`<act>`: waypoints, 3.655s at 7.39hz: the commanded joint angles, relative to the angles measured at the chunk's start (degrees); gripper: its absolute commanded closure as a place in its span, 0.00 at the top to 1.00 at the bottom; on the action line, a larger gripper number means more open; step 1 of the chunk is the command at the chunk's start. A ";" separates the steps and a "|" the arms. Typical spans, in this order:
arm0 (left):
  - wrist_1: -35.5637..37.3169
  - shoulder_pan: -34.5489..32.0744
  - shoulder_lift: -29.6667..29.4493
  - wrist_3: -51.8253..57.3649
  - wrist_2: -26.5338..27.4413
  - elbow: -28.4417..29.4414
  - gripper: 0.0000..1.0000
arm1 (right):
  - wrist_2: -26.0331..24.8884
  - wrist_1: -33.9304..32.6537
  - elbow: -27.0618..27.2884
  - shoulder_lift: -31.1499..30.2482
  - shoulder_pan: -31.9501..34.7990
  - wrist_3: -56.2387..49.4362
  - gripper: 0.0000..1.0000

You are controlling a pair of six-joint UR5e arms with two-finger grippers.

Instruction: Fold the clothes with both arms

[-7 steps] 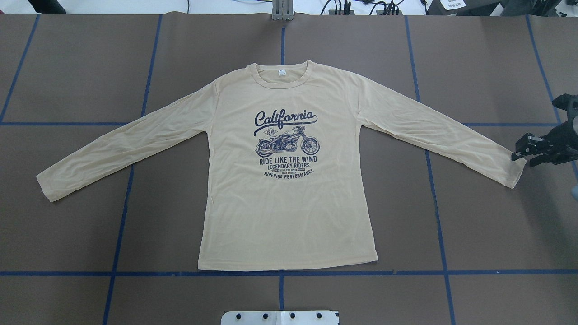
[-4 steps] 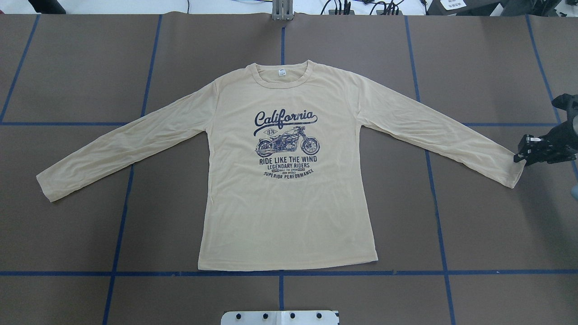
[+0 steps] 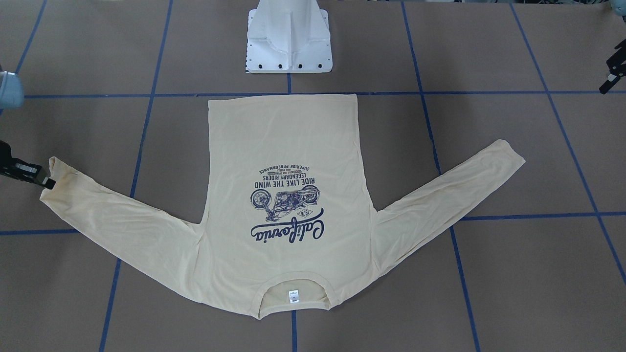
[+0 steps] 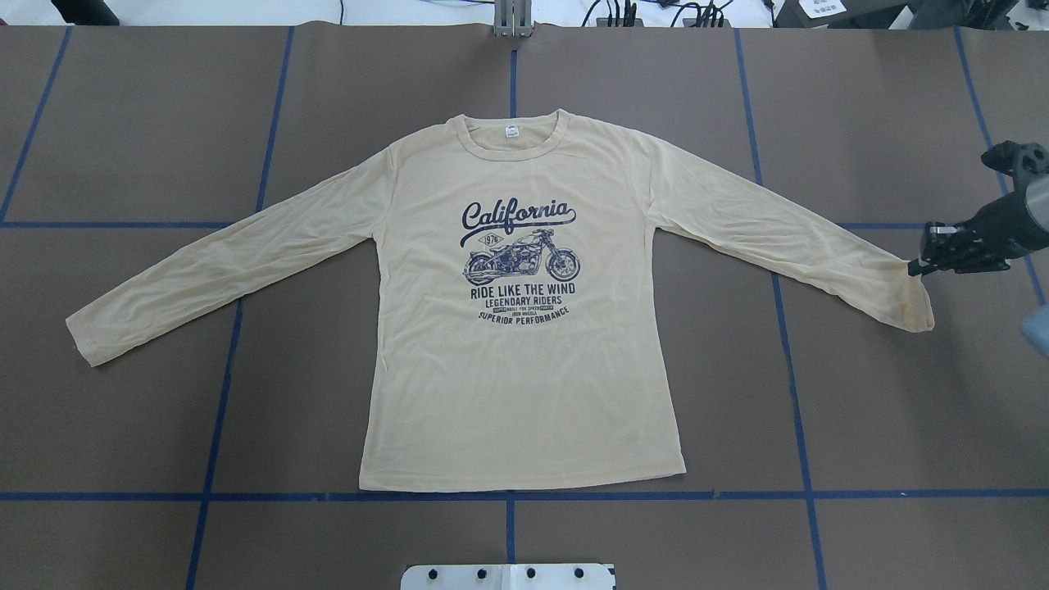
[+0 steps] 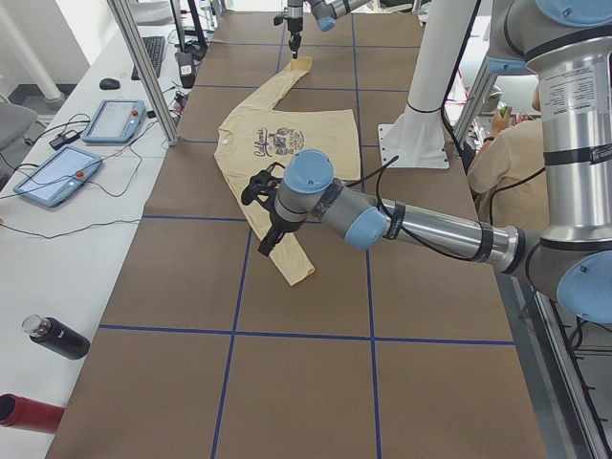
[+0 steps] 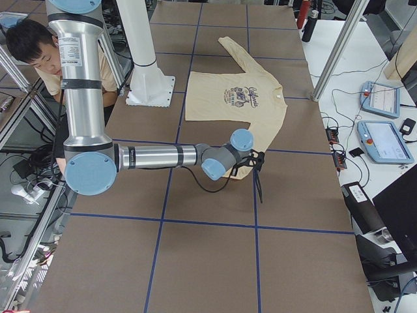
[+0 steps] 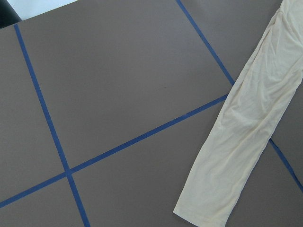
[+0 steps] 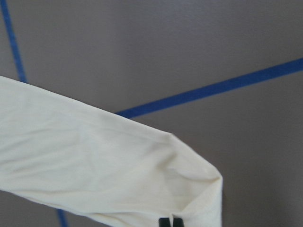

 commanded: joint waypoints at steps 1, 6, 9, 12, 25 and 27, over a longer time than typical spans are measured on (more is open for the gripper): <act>-1.55 0.00 -0.73 0.00 -1.36 0.14 1.00 | -1.73 -0.70 0.84 13.14 -5.13 17.32 0.00; -1.82 0.09 -1.44 0.00 -0.84 0.49 1.00 | -30.91 -15.38 -14.57 49.08 -23.25 28.01 0.00; -2.51 0.70 -2.67 -6.02 -0.75 0.58 1.00 | -40.84 -15.03 -24.90 59.68 -30.19 28.11 0.00; -3.83 9.46 -6.70 -20.09 3.80 6.27 1.00 | -44.80 -12.22 -31.57 65.21 -33.90 28.20 0.99; -20.63 25.91 -8.03 -30.76 10.24 28.87 0.59 | -45.34 -12.31 -26.59 59.52 -32.93 28.64 1.00; -20.80 26.28 -8.12 -30.85 10.24 29.67 0.56 | -45.34 -12.31 -25.89 59.35 -33.02 28.64 1.00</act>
